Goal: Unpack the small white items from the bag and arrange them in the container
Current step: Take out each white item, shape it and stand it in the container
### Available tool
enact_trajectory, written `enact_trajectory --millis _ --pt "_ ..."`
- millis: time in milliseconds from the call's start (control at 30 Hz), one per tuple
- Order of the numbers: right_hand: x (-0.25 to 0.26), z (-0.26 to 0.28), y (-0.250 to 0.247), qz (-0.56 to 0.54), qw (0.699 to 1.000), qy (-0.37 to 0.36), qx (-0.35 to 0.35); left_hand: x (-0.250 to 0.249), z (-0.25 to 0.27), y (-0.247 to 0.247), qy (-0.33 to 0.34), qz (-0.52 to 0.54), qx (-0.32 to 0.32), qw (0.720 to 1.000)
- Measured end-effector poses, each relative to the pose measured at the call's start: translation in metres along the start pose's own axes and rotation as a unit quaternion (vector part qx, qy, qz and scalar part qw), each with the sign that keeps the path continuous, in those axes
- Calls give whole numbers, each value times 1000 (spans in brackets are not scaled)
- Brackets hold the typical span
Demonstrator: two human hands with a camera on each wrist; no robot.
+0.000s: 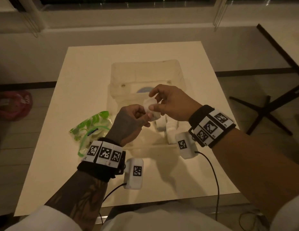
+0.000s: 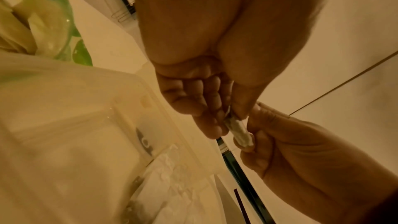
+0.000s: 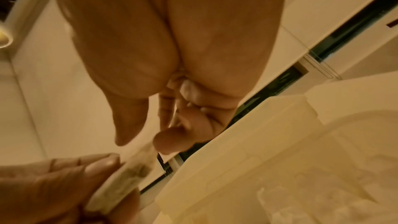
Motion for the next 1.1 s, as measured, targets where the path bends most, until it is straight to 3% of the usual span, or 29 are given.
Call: enact_trajectory --millis 133,367,633,933,1100 --pt "-2 5 -1 14 1000 -4 -22 0 0 4 16 -28 21 999" --pt "-3 9 -1 -29 998 -2 -56 7 6 10 -3 71 -69 995" --pt "-8 8 5 -82 995 -16 -61 6 15 16 23 64 -120 990" --pt "-2 18 11 -39 996 -43 -65 -4 21 13 40 104 -101 989" --pt "-1 23 6 -49 996 -44 -66 -5 20 10 4 81 -61 995"
Point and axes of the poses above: each hand's wrist, its own z-axis away from the middle knuckle, its own y-axis out of the palm, x = y × z, the point moved 2 cm from there along -z, towards the middle knuckle, and after that the axes turned 6 degrees about x, right-handed, at the moved point
